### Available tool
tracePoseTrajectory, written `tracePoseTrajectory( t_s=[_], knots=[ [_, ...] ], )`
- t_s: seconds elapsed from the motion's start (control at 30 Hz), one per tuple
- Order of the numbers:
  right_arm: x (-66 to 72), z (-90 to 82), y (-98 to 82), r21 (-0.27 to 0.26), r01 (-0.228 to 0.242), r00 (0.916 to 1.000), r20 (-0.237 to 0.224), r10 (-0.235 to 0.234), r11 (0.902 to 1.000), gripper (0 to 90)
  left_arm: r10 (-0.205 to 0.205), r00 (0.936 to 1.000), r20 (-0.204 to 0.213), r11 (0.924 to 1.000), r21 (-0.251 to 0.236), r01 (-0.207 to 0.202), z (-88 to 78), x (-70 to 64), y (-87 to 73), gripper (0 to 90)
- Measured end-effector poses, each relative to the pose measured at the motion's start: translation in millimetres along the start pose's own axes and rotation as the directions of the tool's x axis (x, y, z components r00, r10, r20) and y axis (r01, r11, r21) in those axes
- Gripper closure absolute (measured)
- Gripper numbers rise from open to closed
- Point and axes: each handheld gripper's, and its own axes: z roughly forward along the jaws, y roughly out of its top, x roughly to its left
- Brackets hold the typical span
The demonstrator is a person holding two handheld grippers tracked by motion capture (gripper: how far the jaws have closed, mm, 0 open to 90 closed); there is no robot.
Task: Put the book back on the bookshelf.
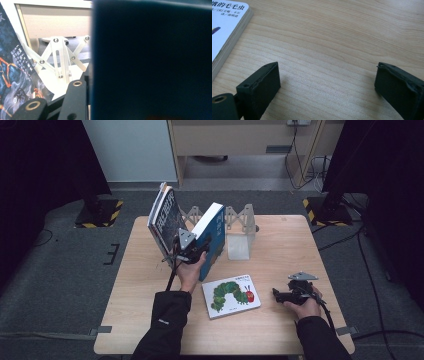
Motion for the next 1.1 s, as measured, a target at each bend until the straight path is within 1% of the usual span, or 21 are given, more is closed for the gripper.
tracePoseTrajectory(
  t_s=[0.03,0.2,0.4,0.53,0.63,0.77,0.8,0.97,1.03,1.1],
  knots=[
    [0.0,0.0,0.0,0.000,0.000,1.0000,0.000,0.000,1.0000,6.5,0.005,1.0000,-0.007,1.0000,-0.002,-0.005,1.5,-1.8,-0.4,58.6],
    [0.3,0.3,0.3,0.002,-0.002,1.0000,-0.002,0.002,1.0000,6.3,0.000,0.9999,-0.012,1.0000,-0.004,0.000,8.2,-6.4,0.1,58.8],
    [0.3,0.3,0.4,0.004,0.000,1.0000,-0.005,0.000,1.0000,6.3,0.002,0.9986,-0.054,0.9999,-0.014,-0.003,13.8,-11.6,-0.2,59.3],
    [0.3,0.4,0.5,0.004,-0.001,1.0000,-0.005,0.001,1.0000,6.2,0.004,0.9987,-0.050,0.9999,-0.011,-0.005,13.3,-11.7,-0.2,59.3],
    [0.3,0.3,0.4,0.004,0.000,1.0000,-0.005,0.000,1.0000,6.2,-0.005,0.9988,-0.048,1.0000,-0.003,0.005,11.8,-12.3,-0.6,58.3],
    [0.3,0.3,0.4,0.004,0.000,1.0000,-0.006,0.000,1.0000,6.2,-0.021,0.9996,-0.021,0.9997,0.014,0.022,6.6,-10.1,-2.5,56.4],
    [0.3,0.3,0.4,0.004,0.000,1.0000,-0.005,0.000,1.0000,6.2,-0.016,0.9997,-0.019,0.9998,0.015,0.016,5.2,-9.1,-3.1,55.9],
    [0.2,0.4,0.4,0.003,0.001,1.0000,-0.005,-0.001,1.0000,6.2,-0.016,0.9998,-0.012,0.9990,0.040,0.016,3.5,-8.1,-6.3,56.4],
    [0.2,0.4,0.4,0.003,0.001,1.0000,-0.005,-0.001,1.0000,6.2,-0.001,0.9998,-0.019,0.9988,0.049,0.002,2.9,-9.6,-5.6,57.9],
    [0.3,0.3,0.4,0.004,0.000,1.0000,-0.005,0.000,1.0000,6.2,0.019,0.9989,-0.043,0.9986,0.050,-0.017,2.0,-12.4,-5.5,59.4]
  ],
)
